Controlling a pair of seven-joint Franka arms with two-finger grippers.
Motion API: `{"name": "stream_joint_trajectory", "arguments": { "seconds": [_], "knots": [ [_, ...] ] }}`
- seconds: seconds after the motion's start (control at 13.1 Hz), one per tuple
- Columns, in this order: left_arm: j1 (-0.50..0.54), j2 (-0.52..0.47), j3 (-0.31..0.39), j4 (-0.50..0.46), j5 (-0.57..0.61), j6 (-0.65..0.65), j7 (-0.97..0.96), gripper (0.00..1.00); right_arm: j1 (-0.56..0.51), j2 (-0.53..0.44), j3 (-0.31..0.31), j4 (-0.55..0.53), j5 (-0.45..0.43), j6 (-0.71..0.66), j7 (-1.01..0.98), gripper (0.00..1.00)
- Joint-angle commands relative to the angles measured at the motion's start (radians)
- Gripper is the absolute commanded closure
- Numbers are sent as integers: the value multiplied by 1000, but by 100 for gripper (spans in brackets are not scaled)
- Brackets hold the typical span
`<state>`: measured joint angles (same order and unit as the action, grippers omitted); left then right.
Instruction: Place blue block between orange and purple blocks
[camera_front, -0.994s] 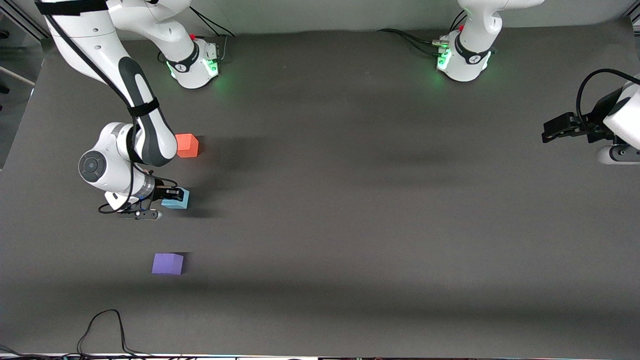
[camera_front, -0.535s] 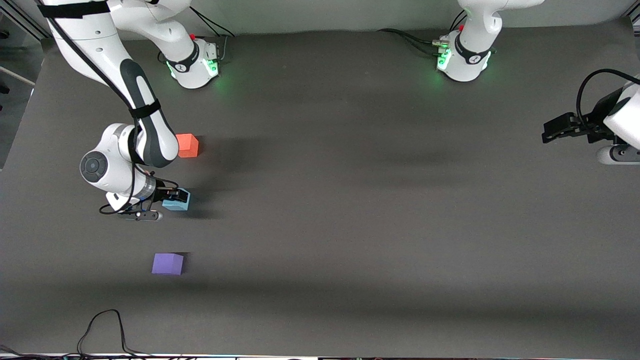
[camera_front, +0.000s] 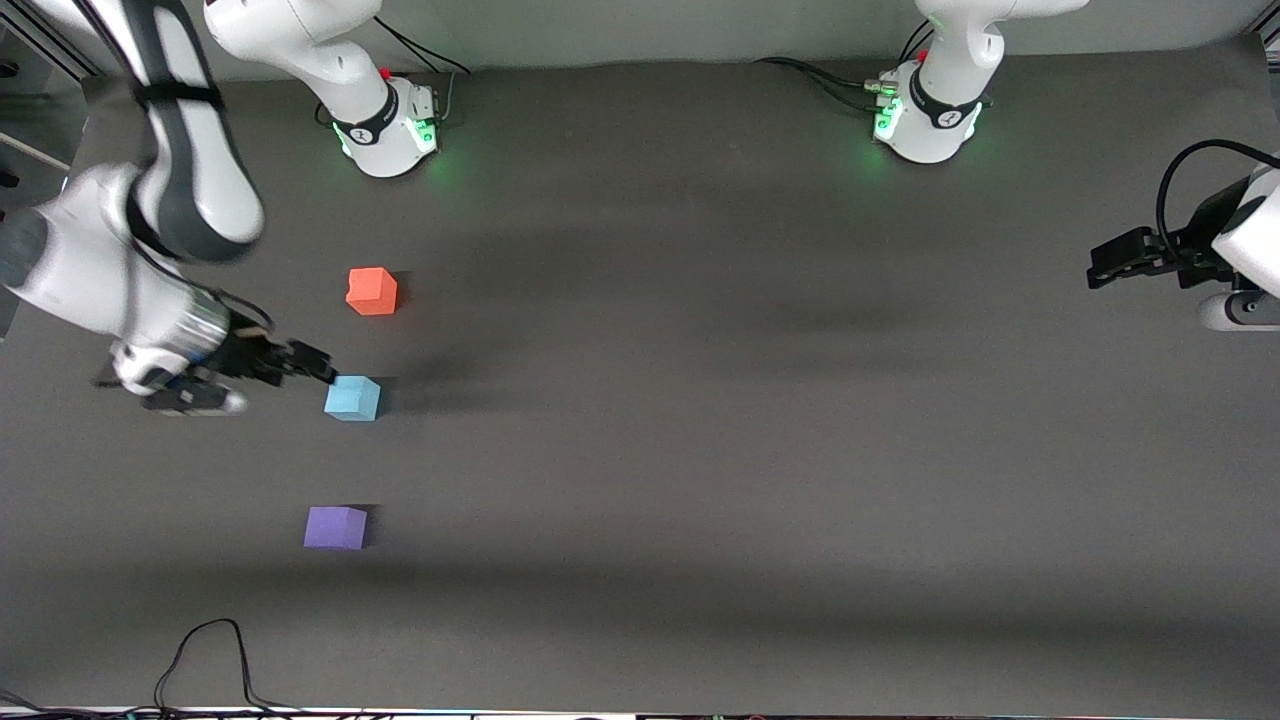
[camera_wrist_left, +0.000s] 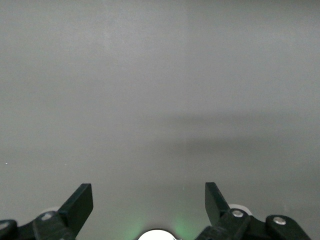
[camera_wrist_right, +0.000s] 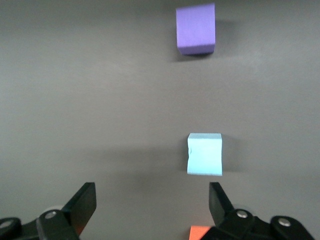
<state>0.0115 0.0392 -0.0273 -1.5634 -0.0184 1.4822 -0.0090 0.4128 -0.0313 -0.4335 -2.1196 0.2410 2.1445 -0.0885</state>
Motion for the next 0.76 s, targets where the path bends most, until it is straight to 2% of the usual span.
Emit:
{"name": "stream_joint_trajectory", "arguments": {
  "seconds": [0.0, 0.15, 0.31, 0.38, 0.69],
  "knots": [
    [-2, -16, 4, -17, 5, 12, 10, 0, 4, -127, -19, 74, -136, -151, -4, 0],
    [-2, -18, 4, -15, 5, 12, 10, 0, 4, -121, -19, 208, -189, -309, 32, 0],
    [-2, -16, 4, -17, 5, 12, 10, 0, 4, -121, -19, 311, -198, -430, 33, 0],
    [-2, -18, 4, -15, 5, 12, 10, 0, 6, -119, -16, 341, -200, -463, 33, 0],
    [-4, -18, 4, -15, 5, 12, 10, 0, 9, -110, 2, 352, -203, -466, 55, 0]
  ]
}}
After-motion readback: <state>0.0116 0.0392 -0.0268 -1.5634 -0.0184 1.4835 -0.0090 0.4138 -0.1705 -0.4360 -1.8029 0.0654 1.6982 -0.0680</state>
